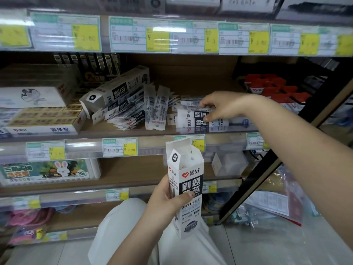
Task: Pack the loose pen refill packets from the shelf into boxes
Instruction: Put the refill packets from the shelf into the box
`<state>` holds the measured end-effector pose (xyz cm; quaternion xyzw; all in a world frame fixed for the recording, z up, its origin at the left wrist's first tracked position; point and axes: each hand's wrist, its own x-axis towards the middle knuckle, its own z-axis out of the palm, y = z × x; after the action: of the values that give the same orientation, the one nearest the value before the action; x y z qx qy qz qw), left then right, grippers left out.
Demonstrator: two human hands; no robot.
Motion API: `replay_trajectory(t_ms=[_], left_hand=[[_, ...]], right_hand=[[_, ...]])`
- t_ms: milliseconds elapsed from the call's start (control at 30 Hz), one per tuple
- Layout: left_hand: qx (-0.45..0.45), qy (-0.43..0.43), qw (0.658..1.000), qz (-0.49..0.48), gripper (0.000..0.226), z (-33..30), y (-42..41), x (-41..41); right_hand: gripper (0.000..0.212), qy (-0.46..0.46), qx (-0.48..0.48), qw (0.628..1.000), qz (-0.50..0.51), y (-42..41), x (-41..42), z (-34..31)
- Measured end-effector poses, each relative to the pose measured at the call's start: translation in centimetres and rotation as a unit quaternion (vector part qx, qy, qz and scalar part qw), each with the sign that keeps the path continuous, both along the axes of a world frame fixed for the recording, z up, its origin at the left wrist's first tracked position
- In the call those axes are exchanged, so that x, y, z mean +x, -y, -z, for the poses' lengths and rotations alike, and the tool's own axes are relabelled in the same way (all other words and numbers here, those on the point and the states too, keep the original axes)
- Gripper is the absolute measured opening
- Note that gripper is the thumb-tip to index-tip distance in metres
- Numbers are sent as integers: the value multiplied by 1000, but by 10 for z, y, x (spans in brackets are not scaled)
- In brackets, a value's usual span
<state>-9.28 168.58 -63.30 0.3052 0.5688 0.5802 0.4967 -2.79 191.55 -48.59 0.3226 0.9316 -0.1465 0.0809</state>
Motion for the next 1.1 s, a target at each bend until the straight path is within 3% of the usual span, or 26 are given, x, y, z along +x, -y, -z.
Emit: replay_trajectory(t_ms=[333, 467, 633, 833, 1100], left_hand=[[9, -2, 1000, -4, 39, -1, 0, 1], [5, -4, 1000, -4, 37, -2, 2, 1], [2, -5, 1000, -6, 39, -3, 5, 3], [8, -17, 1000, -12, 41, -6, 9, 8], [57, -29, 996, -64, 38, -13, 13, 18]], right_hand=[[45, -28, 57, 998, 2, 8, 3, -1], [32, -108, 67, 992, 22, 12, 3, -5], [33, -219, 132, 965, 66, 21, 6, -6], [23, -342, 178, 923, -1, 61, 14, -14], [21, -367, 132, 920, -48, 104, 21, -13]])
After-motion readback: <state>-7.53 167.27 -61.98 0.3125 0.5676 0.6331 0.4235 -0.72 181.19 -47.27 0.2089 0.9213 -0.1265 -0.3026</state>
